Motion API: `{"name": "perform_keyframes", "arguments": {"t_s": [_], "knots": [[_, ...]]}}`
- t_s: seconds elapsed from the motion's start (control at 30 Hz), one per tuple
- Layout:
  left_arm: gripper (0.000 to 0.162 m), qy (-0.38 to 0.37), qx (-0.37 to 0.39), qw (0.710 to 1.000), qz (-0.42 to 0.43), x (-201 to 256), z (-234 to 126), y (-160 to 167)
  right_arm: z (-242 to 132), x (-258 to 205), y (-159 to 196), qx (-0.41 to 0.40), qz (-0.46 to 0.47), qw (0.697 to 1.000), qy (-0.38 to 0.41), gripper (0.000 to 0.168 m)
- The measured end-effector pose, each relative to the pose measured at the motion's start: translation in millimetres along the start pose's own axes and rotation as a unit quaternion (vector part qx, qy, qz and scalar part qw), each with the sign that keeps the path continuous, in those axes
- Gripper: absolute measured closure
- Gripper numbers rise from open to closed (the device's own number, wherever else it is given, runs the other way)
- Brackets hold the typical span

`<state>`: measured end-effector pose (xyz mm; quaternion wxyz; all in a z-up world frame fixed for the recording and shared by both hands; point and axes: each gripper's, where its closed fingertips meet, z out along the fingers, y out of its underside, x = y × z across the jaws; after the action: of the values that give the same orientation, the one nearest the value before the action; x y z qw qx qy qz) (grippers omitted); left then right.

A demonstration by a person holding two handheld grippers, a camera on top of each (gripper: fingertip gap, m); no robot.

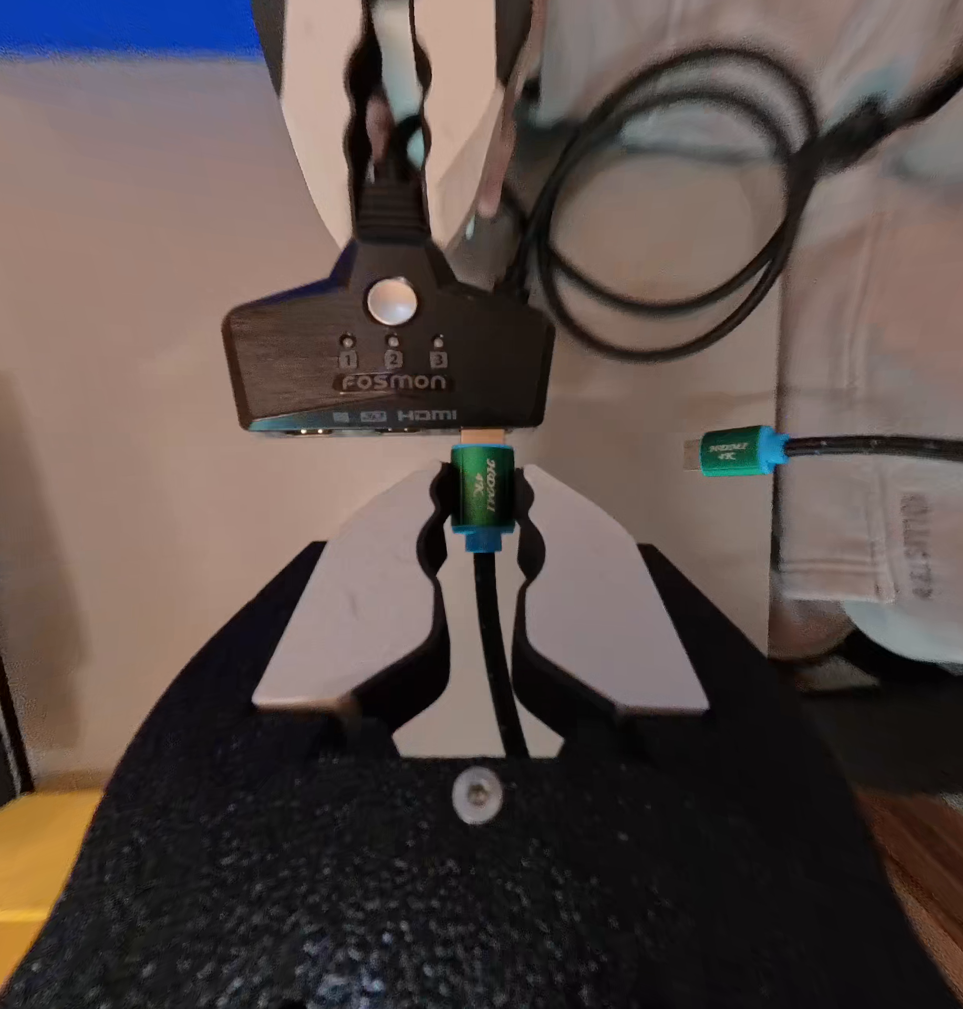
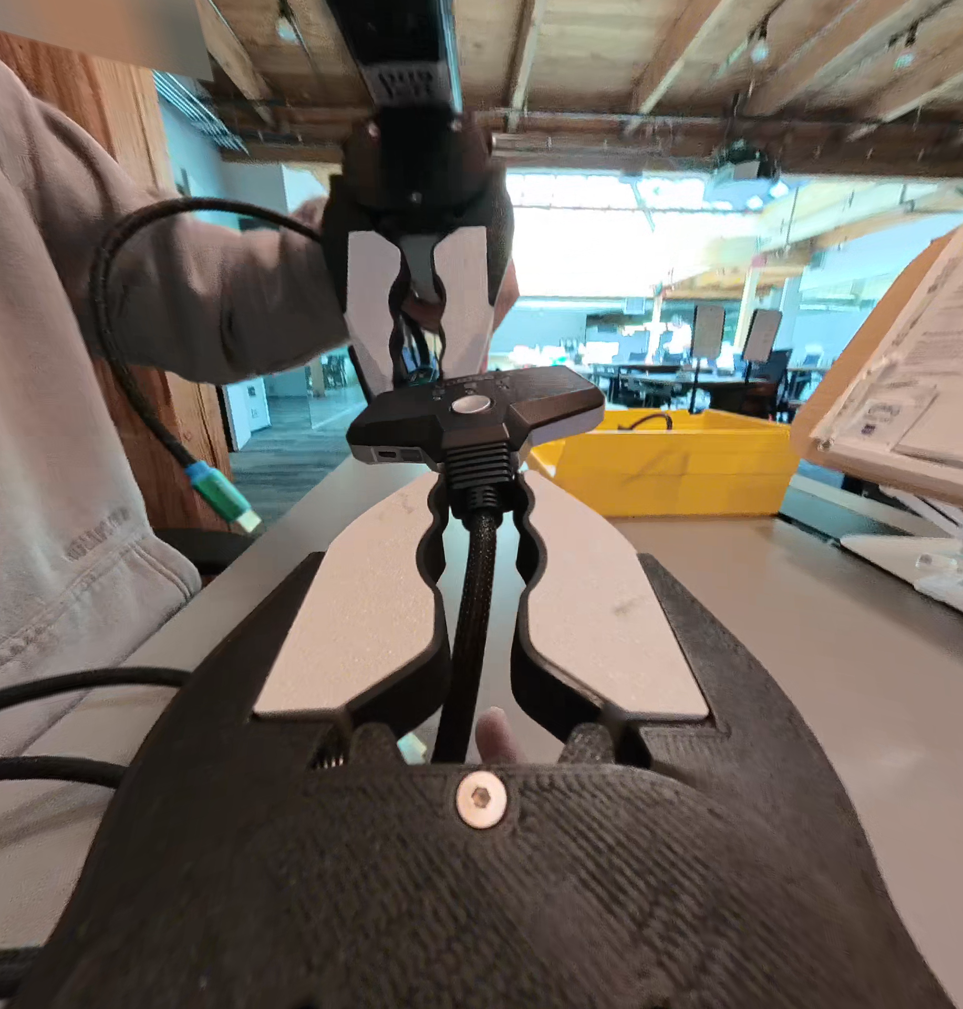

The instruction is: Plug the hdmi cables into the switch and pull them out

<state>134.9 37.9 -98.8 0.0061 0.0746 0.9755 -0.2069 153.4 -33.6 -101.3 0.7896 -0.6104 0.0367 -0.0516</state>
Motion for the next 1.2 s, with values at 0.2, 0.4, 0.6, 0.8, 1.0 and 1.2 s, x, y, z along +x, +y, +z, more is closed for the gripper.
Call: {"name": "perform_keyframes", "arguments": {"t_s": [0.2,0.4,0.6,0.8,1.0,1.2], "knots": [[0.141,-0.034,0.076,0.996,0.04,0.1,-12.6,0.2,6.2,-0.9,-5.3,0.012,-0.011,1.0,0.005,0.146],[0.142,-0.072,0.091,0.99,0.077,-2.5,-20.1,5.6,4.4,0.6,-4.2,0.012,-0.002,1.0,0.008,0.146],[0.143,-0.068,0.081,0.994,0.04,-5.2,-20.0,14.4,5.3,2.3,-0.5,0.002,-0.003,1.0,0.013,0.146],[0.143,-0.054,0.048,0.995,0.075,0.3,-13.2,23.5,9.4,-2.3,9.3,-0.025,0.019,0.999,-0.005,0.146],[0.143,-0.062,0.085,0.992,0.068,-3.5,-16.4,19.9,13.5,2.1,18.1,-0.045,0.025,0.999,0.014,0.146],[0.144,-0.064,0.058,0.993,0.075,-5.1,-7.2,28.1,14.5,2.2,16.8,-0.038,0.027,0.999,0.017,0.146]]}}
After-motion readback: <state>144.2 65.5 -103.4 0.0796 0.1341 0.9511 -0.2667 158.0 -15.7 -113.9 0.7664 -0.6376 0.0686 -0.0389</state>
